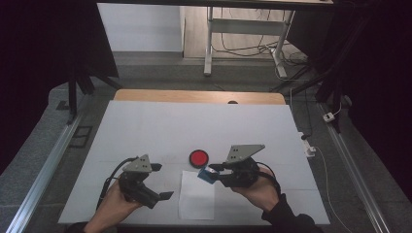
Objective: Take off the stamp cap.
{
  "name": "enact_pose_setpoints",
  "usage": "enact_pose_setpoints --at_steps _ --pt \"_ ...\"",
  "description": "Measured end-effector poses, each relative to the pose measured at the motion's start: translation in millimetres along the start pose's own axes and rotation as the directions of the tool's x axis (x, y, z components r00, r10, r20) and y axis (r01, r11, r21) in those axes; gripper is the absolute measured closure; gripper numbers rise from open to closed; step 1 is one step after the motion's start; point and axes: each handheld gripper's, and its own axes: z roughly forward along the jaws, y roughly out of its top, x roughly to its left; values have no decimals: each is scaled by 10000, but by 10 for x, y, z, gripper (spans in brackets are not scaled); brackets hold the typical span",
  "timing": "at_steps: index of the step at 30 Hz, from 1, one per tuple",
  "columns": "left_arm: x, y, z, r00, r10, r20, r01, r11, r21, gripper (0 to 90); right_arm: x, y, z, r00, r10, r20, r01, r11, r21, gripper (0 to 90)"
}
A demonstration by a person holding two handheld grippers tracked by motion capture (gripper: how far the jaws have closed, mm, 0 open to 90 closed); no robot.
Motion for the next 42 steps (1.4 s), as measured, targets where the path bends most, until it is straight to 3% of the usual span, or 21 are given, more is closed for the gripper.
enact_pose_setpoints --at_steps 9,18,24,26,32,34,36,38,42 --pt "18 159 186 9966 519 637 -519 9987 -11 0 16 10 -4 9998 -114 -150 114 9999 -15 703" --pt "-8 336 414 9831 1261 1326 -1248 9920 -176 0 15 26 -24 9993 -117 -362 111 9998 -171 704" --pt "7 399 586 9697 1456 1960 -1432 9893 -263 0 26 36 -41 9975 -322 -623 306 9992 -275 704" --pt "5 419 635 9614 1633 2216 -1610 9865 -287 6 31 42 -47 9969 -387 -692 367 9989 -298 704" --pt "-29 475 764 9456 2163 2428 -2193 9755 -148 43 37 45 -47 9941 -526 -946 498 9983 -318 705" --pt "-42 475 790 9423 2275 2457 -2303 9730 -178 80 39 45 -49 9928 -603 -1036 575 9979 -298 705" --pt "-42 471 797 9374 2342 2578 -2357 9715 -255 178 44 48 -51 9916 -581 -1153 548 9980 -317 705" --pt "-43 458 787 9277 2520 2755 -2500 9673 -428 215 47 52 -54 9905 -635 -1223 598 9976 -341 705" --pt "-44 438 775 9153 2702 2987 -2649 9625 -590 360 52 55 -64 9877 -782 -1352 740 9966 -355 705"
